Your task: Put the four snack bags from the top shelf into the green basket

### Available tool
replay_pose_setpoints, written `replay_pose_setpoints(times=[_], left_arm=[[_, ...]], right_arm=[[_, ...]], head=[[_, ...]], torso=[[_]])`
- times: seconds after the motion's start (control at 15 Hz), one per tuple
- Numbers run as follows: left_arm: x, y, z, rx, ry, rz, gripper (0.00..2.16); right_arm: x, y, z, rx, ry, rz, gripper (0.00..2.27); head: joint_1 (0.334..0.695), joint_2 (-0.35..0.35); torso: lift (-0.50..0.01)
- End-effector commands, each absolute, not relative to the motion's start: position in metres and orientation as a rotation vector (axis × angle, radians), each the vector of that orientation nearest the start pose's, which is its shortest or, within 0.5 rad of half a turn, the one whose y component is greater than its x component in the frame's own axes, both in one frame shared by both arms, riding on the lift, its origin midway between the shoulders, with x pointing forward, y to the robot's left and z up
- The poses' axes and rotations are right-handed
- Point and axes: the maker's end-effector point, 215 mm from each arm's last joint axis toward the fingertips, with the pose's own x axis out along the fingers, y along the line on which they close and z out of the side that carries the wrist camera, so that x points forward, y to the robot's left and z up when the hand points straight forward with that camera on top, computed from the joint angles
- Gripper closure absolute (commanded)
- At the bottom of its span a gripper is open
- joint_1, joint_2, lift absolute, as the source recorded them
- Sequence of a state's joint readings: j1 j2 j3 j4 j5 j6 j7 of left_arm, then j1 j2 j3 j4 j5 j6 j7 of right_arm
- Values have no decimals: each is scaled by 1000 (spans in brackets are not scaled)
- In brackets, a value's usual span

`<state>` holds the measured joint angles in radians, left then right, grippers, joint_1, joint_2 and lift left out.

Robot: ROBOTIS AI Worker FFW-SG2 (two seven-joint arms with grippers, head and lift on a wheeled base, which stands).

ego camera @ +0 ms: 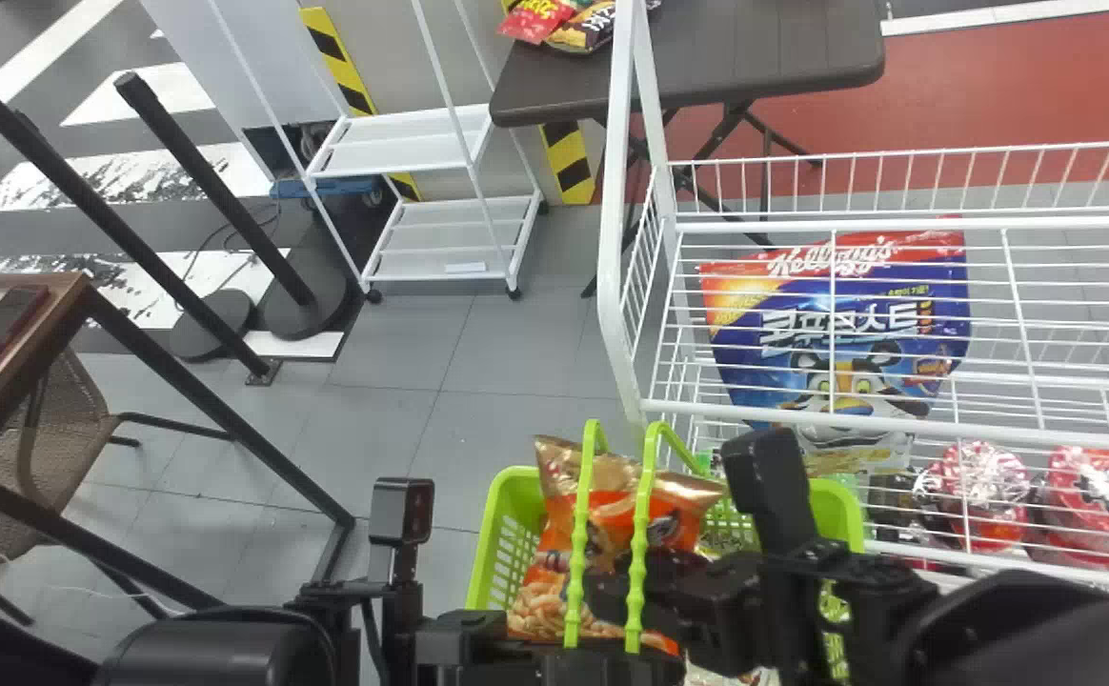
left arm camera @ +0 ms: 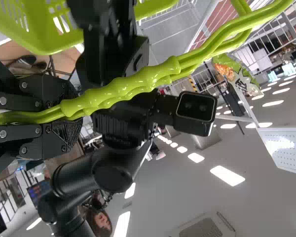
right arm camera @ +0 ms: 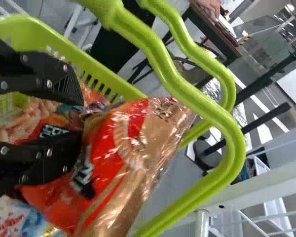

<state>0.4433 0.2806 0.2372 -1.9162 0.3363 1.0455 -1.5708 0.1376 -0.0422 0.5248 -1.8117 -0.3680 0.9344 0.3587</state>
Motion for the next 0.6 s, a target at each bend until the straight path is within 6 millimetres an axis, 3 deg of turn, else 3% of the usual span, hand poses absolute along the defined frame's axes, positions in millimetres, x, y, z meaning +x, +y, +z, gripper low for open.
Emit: replay_pose_setpoints(times=[0.0, 0.13, 0.2, 0.33, 0.4, 0.53], left_arm=[[227, 155, -405, -876, 793, -1299, 2145], [228, 156, -404, -874, 792, -1299, 2145], [229, 156, -405, -875, 791, -1298, 2145], [228, 156, -405, -875, 794, -1299, 2145], [228, 153, -404, -875, 794, -1306, 2145], [228, 152, -404, -876, 793, -1310, 2145]], right_arm=[[276, 101, -463, 369, 962, 1011, 53], [272, 38, -445, 378, 985, 931, 56], [289, 0, -436, 376, 942, 844, 56], [337, -79, -423, 344, 843, 655, 60], [369, -118, -417, 309, 789, 554, 60], [425, -177, -414, 220, 720, 393, 60]], head=[[695, 350], [695, 350], [695, 350], [695, 350], [695, 302], [695, 132]], torso=[[0], [0], [0], [0], [0], [0]])
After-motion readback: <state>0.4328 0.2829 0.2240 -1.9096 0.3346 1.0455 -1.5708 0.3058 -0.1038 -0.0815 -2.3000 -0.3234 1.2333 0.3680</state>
